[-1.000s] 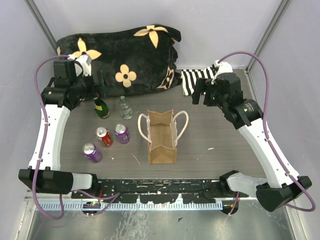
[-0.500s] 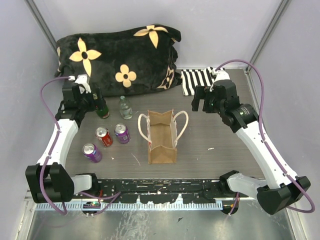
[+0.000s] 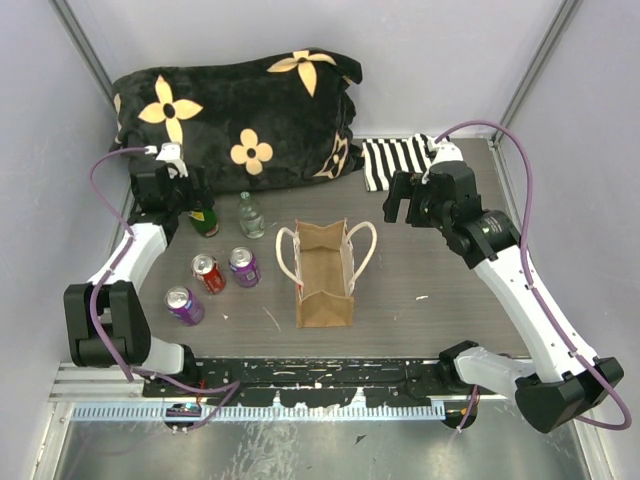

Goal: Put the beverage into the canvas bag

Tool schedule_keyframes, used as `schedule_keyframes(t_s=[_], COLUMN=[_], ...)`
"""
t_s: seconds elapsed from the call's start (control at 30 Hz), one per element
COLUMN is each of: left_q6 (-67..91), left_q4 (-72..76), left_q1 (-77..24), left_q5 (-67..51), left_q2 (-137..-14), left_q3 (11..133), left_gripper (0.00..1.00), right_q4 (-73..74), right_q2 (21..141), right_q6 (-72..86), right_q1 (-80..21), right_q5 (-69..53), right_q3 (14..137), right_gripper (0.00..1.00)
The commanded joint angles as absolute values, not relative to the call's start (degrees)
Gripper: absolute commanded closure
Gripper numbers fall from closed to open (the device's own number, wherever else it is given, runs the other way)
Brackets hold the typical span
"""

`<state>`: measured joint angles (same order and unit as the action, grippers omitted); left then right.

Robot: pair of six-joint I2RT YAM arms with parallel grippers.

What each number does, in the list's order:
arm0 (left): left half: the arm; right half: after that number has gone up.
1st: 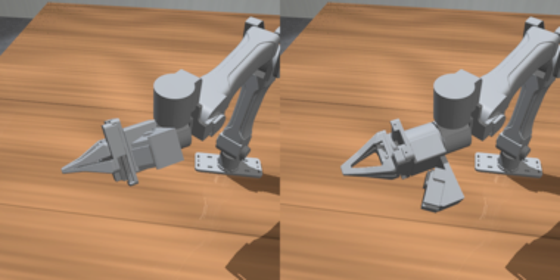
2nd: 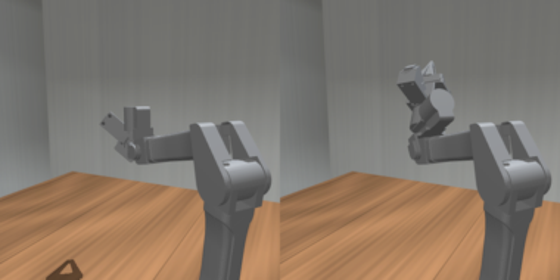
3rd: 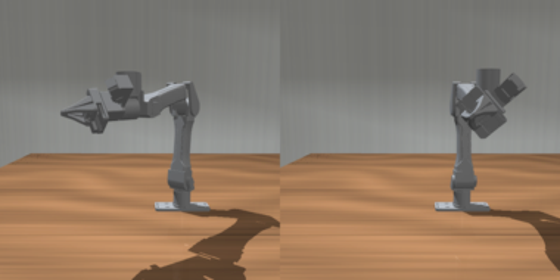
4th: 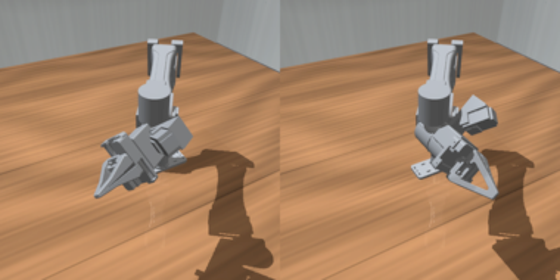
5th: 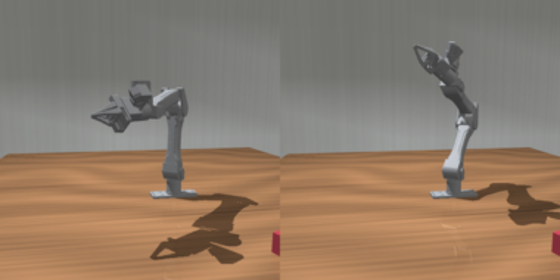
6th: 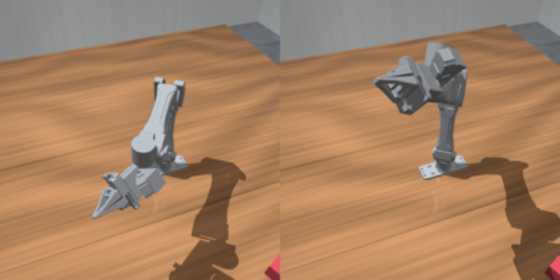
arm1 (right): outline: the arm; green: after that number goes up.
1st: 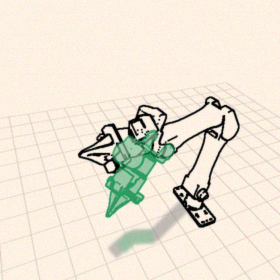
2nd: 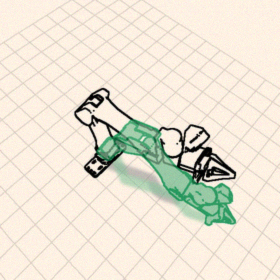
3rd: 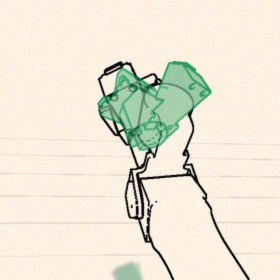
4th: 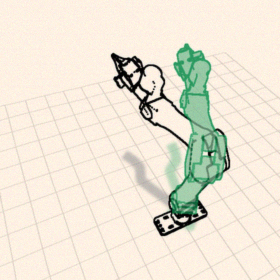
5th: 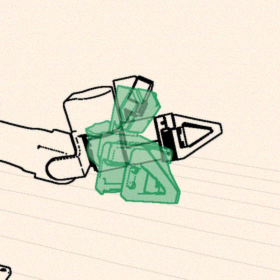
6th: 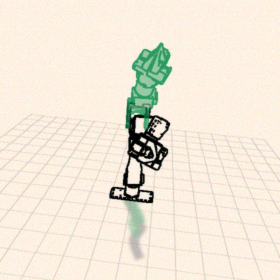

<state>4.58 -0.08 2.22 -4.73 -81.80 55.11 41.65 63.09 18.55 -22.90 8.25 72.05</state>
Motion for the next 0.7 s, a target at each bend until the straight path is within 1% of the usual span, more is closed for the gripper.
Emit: schedule_keyframes(t_s=[0.0, 0.07, 0.3, 0.4, 0.5, 0.53, 0.57, 0.67], left_q6=[4.7, 4.6, 6.1, 6.7, 6.8, 6.8, 6.8, 6.8], left_q4=[5.6, 6.3, 9.3, 10.2, 10.8, 10.8, 10.7, 9.8], left_q1=[2.3, 2.3, 2.3, 2.3, 2.3, 2.3, 2.3, 2.3], left_q5=[-4.1, -4.4, -4.2, -4.2, -4.3, -4.5, -4.7, -5.5], left_q2=[-82.3, -83.0, -86.9, -87.9, -88.5, -88.6, -88.8, -88.7], left_q3=[54.6, 53.9, 52.8, 52.7, 52.5, 52.6, 52.6, 53.0], left_gripper=[0.01, 0.01, 0.1, 0.12, 0.25, 0.32, 0.36, 0.62], right_q4=[39.9, 39.9, 40.4, 40.8, 40.8, 40.8, 40.8, 40.7], right_q2=[60.9, 60.8, 62.1, 62.4, 62.3, 62.2, 62.1, 61.8], right_q6=[19.7, 19.8, 19.6, 19.4, 19.4, 19.5, 19.6, 19.9], right_q1=[-22.8, -22.8, -22.8, -22.8, -22.8, -22.8, -22.8, -22.8], right_q5=[8.1, 8.2, 7.7, 7.6, 7.8, 7.9, 7.9, 8.0], right_q3=[71.7, 71.5, 72.5, 72.9, 72.6, 72.4, 72.1, 71.3], right_gripper=[0.0, 0.0, 0.0, 0.0, 0.0, 0.0, 0.0, 0.0])
